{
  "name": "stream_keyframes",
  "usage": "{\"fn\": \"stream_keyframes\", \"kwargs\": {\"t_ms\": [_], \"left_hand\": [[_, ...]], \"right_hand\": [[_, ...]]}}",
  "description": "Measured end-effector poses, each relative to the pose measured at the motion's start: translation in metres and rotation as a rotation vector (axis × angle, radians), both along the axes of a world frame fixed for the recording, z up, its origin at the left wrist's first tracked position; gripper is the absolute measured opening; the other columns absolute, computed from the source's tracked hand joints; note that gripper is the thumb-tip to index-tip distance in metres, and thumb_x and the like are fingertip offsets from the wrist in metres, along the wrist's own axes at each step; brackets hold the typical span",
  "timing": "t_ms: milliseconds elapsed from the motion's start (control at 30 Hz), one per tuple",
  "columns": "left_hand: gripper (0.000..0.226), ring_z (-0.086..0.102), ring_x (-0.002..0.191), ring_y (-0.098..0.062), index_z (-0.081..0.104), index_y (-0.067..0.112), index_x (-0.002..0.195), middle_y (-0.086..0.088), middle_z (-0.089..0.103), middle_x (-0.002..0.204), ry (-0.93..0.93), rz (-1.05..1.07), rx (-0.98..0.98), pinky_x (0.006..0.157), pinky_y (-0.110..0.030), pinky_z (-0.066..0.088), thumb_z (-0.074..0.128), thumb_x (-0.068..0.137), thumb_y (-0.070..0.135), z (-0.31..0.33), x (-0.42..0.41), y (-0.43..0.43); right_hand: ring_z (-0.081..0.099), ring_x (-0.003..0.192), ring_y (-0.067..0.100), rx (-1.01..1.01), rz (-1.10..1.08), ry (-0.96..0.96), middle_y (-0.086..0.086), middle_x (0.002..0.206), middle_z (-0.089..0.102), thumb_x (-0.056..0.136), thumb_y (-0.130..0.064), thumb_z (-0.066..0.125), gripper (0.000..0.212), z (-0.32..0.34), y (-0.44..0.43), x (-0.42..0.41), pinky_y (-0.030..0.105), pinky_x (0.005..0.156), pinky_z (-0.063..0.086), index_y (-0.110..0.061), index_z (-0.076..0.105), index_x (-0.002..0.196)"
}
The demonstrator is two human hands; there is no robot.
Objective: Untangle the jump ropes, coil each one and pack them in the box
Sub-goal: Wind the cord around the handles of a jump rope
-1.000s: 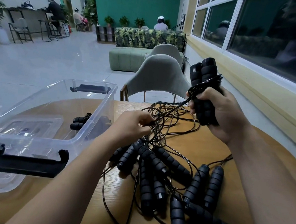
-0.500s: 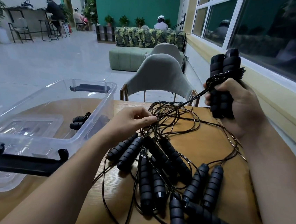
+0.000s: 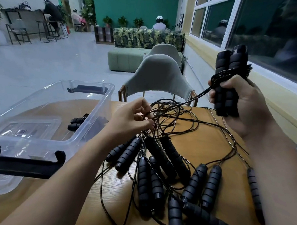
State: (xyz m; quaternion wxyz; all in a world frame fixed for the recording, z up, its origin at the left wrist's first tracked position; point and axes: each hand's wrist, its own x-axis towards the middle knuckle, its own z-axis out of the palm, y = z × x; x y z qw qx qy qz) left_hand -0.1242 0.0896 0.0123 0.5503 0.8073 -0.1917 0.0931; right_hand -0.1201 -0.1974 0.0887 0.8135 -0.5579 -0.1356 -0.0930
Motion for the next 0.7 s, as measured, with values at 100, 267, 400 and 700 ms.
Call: {"fn": "stream_keyframes", "kwargs": {"t_ms": [100,267,400,700], "left_hand": [[0.023,0.079,0.084,-0.028,0.053,0.016,0.106,-0.011,0.073,0.103,0.02,-0.008,-0.08,0.059,-0.027,0.053,0.072,0.098,0.006,0.0041,-0.0019,-0.0032],[0.044,0.074,0.081,-0.02,0.063,0.028,0.118,-0.001,0.076,0.105,0.048,-0.048,-0.01,0.075,-0.036,0.062,0.089,0.085,0.017,-0.0001,-0.0004,0.0003],[0.014,0.064,0.058,-0.013,0.072,0.015,0.107,0.006,0.074,0.078,-0.002,0.026,-0.027,0.058,-0.014,0.044,0.079,0.095,0.018,0.0016,-0.0017,-0.0038],[0.011,0.067,0.072,-0.013,0.078,0.019,0.106,0.002,0.08,0.093,0.028,-0.044,0.033,0.068,-0.023,0.052,0.078,0.096,0.024,0.0021,-0.0017,-0.0022]], "right_hand": [[0.057,0.075,0.024,0.017,-0.017,0.007,0.019,0.103,0.06,0.098,-0.004,0.05,0.021,0.0007,-0.0006,-0.0003,0.03,0.062,0.051,0.0,0.058,0.116],[0.058,0.075,0.023,0.055,-0.027,0.012,0.019,0.102,0.061,0.097,-0.004,0.051,0.024,0.0005,-0.0011,0.0019,0.031,0.065,0.052,0.0,0.06,0.119],[0.059,0.075,0.023,0.06,-0.029,0.02,0.018,0.103,0.062,0.096,-0.006,0.052,0.026,0.0002,-0.003,0.0032,0.031,0.066,0.051,-0.001,0.061,0.12],[0.058,0.076,0.025,0.064,-0.014,0.009,0.019,0.103,0.061,0.096,-0.005,0.053,0.026,-0.0017,-0.0013,0.0046,0.033,0.067,0.053,0.001,0.06,0.12]]}}
